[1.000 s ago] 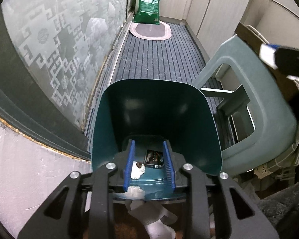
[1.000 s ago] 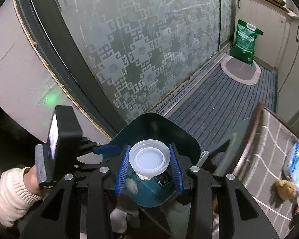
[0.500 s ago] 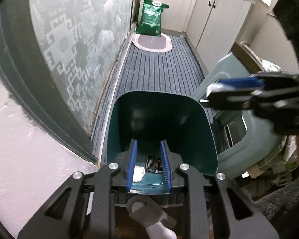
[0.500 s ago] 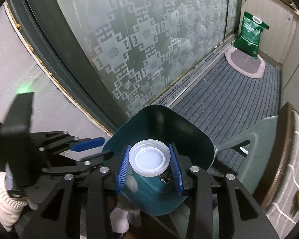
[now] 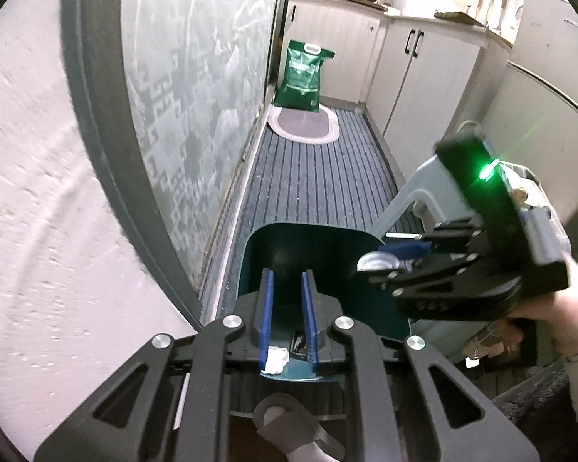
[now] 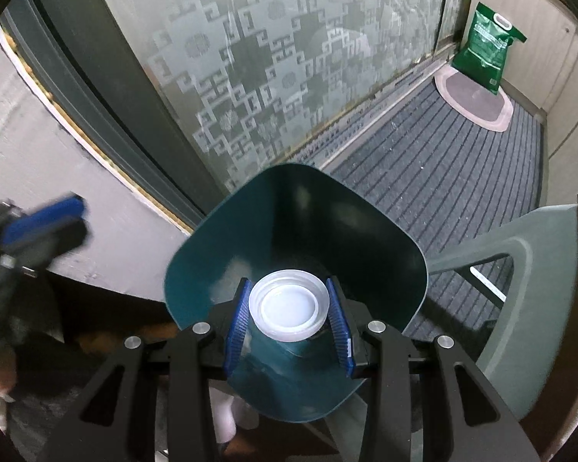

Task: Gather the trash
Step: 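Open the left tool to drop the walnut shell while the right tool drops the lid into the bin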

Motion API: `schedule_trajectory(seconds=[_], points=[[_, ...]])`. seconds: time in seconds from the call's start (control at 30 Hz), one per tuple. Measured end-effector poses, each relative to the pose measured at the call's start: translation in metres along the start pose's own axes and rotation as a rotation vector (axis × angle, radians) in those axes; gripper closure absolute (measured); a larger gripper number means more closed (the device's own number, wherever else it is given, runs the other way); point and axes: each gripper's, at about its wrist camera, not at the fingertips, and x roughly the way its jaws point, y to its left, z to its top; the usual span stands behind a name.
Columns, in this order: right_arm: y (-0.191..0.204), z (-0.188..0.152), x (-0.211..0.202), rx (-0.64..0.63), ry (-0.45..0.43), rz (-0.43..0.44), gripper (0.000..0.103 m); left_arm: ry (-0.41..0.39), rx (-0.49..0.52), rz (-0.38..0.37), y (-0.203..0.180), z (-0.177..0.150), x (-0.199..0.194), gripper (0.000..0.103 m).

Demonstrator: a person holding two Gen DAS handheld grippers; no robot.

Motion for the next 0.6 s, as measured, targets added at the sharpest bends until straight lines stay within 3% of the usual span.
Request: schedule_trajectory(seconds=[0.6], points=[[0.0, -0.013, 0.035, -0.037, 0.101, -0.061, 0.063, -0.149, 0.007, -0.06, -0.024, 0.018, -0.06, 0.088]])
